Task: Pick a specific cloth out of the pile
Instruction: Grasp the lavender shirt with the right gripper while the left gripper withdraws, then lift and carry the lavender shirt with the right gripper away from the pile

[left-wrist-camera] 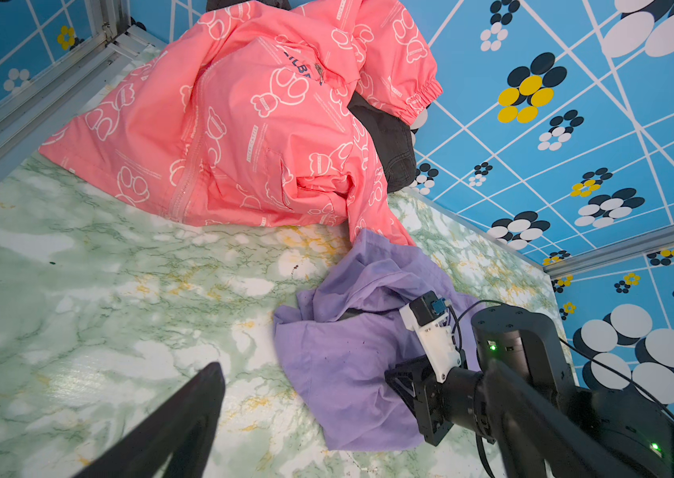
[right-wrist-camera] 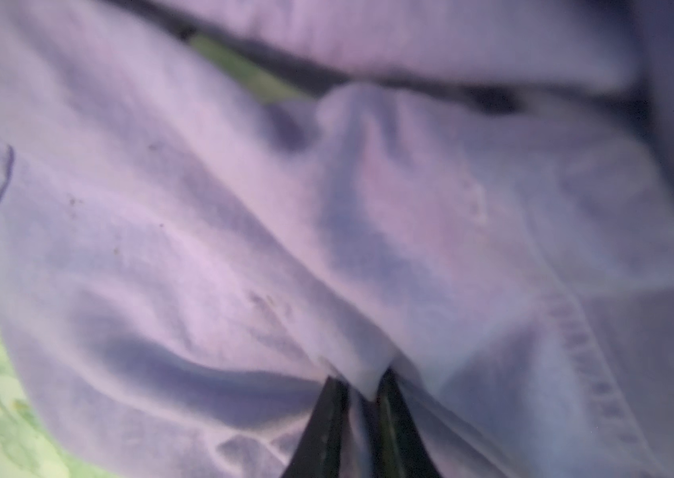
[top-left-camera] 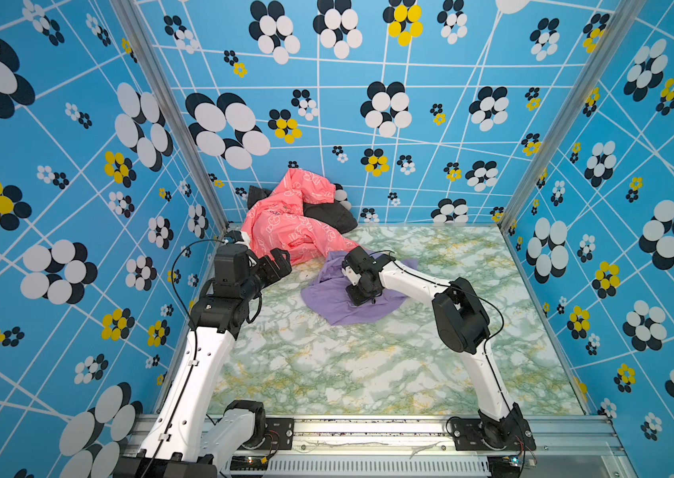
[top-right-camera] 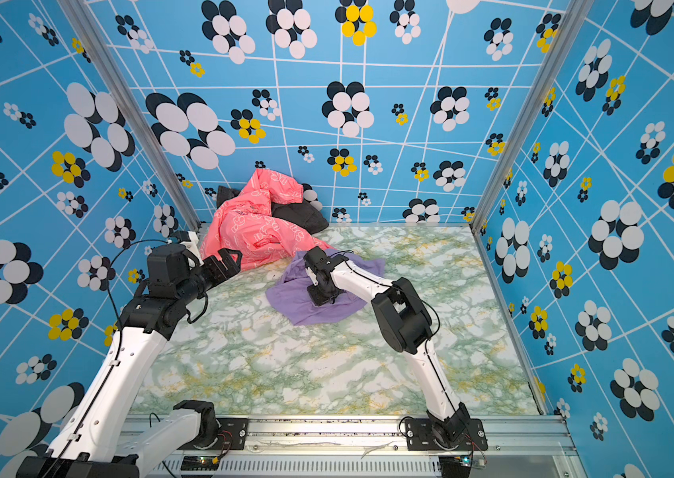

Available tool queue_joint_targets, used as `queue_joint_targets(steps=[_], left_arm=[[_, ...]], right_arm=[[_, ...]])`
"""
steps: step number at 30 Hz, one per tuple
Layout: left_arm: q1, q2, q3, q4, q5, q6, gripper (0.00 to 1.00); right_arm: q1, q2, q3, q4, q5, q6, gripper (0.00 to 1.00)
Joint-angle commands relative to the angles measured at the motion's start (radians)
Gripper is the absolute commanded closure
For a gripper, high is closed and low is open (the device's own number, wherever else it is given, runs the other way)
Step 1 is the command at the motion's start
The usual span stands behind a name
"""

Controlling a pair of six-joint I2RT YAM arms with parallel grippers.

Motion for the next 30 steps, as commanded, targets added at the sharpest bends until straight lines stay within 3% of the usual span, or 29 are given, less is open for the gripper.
queue_joint_targets(steps=[1,11,20,30], left_arm=[[0.010,0.014,0.013,0.010,0.010,-0.006,0.01],[0.011,-0.001,-0.018,0.067,-0.019,-0.028,0.01],[0.010,0.021,-0.012,0.110,-0.029,-0.047,0.01],[0.008,0.055,0.009,0.134,-0.014,-0.056,0.01]], right_arm=[[0.002,-0.039,0.004,-0.009,0.025,0.005,0.97],[-0.056,-0.266,-0.042,0.093,0.132,0.005,1.00],[-0.215,-0.460,-0.050,0.200,0.264,-0.025,1.00],[-0.399,-0.457,0.204,0.288,0.275,-0.027,1.00]])
